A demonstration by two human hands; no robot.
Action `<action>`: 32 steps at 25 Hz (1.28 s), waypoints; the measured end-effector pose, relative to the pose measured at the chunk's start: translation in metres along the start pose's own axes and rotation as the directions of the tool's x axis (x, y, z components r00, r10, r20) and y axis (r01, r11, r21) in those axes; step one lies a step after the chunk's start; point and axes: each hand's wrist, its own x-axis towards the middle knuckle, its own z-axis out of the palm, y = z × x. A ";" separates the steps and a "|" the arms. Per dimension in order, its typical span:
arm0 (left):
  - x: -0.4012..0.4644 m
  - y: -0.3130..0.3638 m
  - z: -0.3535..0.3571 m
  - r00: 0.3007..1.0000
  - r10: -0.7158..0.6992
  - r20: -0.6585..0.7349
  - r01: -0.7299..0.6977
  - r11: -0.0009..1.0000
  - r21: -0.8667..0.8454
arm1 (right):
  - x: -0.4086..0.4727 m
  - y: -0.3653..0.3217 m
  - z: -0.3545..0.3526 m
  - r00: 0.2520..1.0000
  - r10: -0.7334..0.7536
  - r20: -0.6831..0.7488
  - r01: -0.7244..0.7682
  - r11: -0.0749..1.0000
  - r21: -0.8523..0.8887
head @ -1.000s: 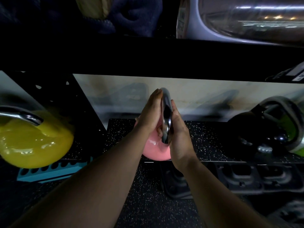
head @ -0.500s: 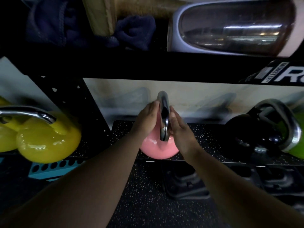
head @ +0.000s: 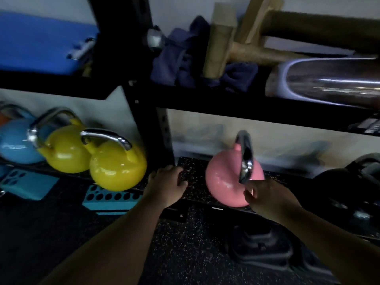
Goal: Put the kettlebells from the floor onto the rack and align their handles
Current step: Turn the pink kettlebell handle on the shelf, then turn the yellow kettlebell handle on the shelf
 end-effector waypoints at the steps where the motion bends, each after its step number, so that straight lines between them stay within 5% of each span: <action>1: -0.005 -0.006 -0.003 0.999 0.039 -0.015 -0.039 0.999 0.013 | 0.000 -0.018 0.005 0.999 -0.026 -0.025 0.026 1.000 0.008; 7: -0.022 -0.131 -0.055 0.979 0.061 -0.192 -0.046 0.996 0.081 | 0.048 -0.177 0.025 0.943 -0.163 -0.292 0.221 0.959 0.179; 11: -0.021 -0.216 -0.103 0.895 -0.262 -0.360 0.200 0.959 -0.200 | 0.088 -0.282 0.027 0.917 -0.195 -0.347 0.310 0.897 0.315; 16: 0.023 -0.252 -0.132 0.897 -0.389 -0.212 0.256 0.845 -0.470 | 0.146 -0.374 0.028 0.940 -0.100 -0.327 0.210 0.923 0.321; 19: 0.055 -0.242 -0.132 0.902 -0.429 -0.044 0.293 0.685 -0.667 | 0.176 -0.392 0.036 0.981 0.005 -0.194 0.066 0.931 0.360; 23: 0.066 -0.238 -0.121 0.853 -0.516 0.075 0.362 0.483 -0.797 | 0.186 -0.388 0.046 0.987 0.000 -0.161 0.083 0.856 0.510; 28: 0.059 -0.247 -0.116 0.884 -0.462 0.066 0.320 0.498 -0.806 | 0.188 -0.378 0.042 0.988 -0.116 -0.101 0.152 0.830 0.536; 32: 0.087 -0.264 -0.124 0.935 -0.326 0.141 0.317 0.585 -0.746 | 0.177 -0.392 0.050 0.971 0.043 -0.237 0.108 0.802 0.587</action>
